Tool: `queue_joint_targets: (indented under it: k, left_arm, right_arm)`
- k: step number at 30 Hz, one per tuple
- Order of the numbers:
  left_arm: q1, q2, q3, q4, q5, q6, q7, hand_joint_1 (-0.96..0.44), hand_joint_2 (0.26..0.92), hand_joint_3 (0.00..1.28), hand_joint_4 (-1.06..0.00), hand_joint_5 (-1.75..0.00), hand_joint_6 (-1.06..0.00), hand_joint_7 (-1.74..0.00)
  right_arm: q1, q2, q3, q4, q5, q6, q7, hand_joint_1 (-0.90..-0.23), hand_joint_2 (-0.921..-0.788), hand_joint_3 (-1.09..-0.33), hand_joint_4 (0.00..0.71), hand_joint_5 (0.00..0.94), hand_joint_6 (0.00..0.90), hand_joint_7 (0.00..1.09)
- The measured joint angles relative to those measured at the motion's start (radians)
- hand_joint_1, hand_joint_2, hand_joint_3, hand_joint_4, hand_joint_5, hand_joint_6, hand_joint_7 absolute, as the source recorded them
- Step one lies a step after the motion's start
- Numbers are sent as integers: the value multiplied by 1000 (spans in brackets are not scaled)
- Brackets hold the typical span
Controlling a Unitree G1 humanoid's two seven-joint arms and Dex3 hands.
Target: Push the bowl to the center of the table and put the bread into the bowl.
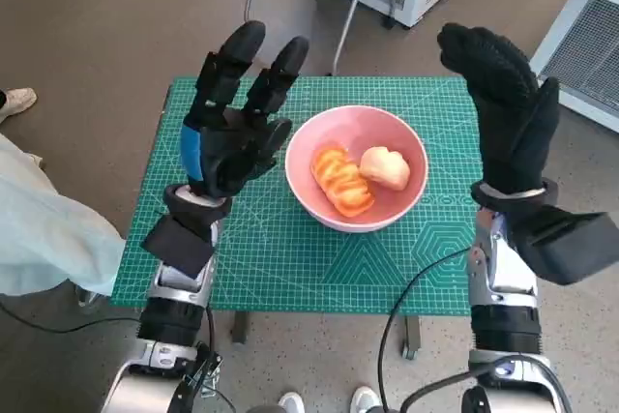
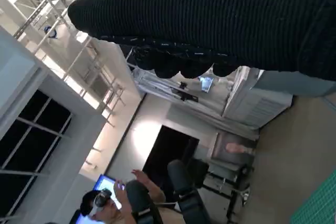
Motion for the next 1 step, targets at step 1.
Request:
queue_joint_targets:
  k: [1]
  left_arm:
    - [2, 0, 2, -2, -1, 0, -1, -266, 921, 254, -467, -12, -273, -570]
  right_arm:
    - [1, 0, 0, 0, -3, 0, -2, -655, -921, -757, 356, 2, 41, 791]
